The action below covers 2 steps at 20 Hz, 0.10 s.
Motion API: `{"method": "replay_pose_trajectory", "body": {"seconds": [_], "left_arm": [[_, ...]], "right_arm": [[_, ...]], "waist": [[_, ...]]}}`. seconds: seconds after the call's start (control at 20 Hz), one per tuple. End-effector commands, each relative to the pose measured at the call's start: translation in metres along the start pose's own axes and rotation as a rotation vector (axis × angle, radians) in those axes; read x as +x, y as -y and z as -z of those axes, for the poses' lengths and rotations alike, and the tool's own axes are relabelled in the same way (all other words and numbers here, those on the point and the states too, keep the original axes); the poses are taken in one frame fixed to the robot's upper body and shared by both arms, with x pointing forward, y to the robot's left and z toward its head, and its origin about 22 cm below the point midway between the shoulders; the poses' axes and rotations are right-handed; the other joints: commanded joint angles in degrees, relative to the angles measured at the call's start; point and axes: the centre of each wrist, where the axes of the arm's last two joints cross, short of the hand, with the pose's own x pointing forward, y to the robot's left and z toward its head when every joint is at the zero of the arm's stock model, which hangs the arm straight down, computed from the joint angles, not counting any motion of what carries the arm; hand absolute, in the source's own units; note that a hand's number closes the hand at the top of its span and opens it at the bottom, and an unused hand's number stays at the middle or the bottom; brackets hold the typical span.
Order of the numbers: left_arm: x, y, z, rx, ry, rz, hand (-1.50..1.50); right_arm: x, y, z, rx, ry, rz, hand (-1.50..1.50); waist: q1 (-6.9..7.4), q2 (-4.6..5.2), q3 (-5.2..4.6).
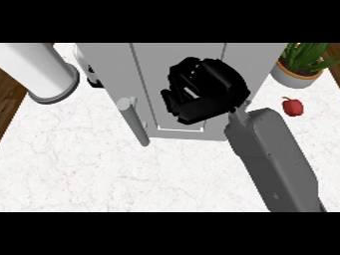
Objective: Pick up the bottled water, place it into the cabinet and close the cabinet
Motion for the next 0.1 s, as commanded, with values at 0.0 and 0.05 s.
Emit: {"method": "replay_pose_trajectory", "body": {"seconds": [0.0,0.05], "left_arm": [[0.0038,0.0028,0.0012,-0.01,-0.018,0.016,-1.5],[0.0002,0.0025,0.0081,-0.021,-0.015,0.001,-1.5]], "right_arm": [[0.0209,-0.0049,0.0426,-0.053,0.006,0.033,1.5],[0.0183,-0.0018,0.0418,-0.049,0.007,0.045,1.5]], "waist": [[2.48,2.25,-1.53],[1.99,2.42,-1.53]]}}
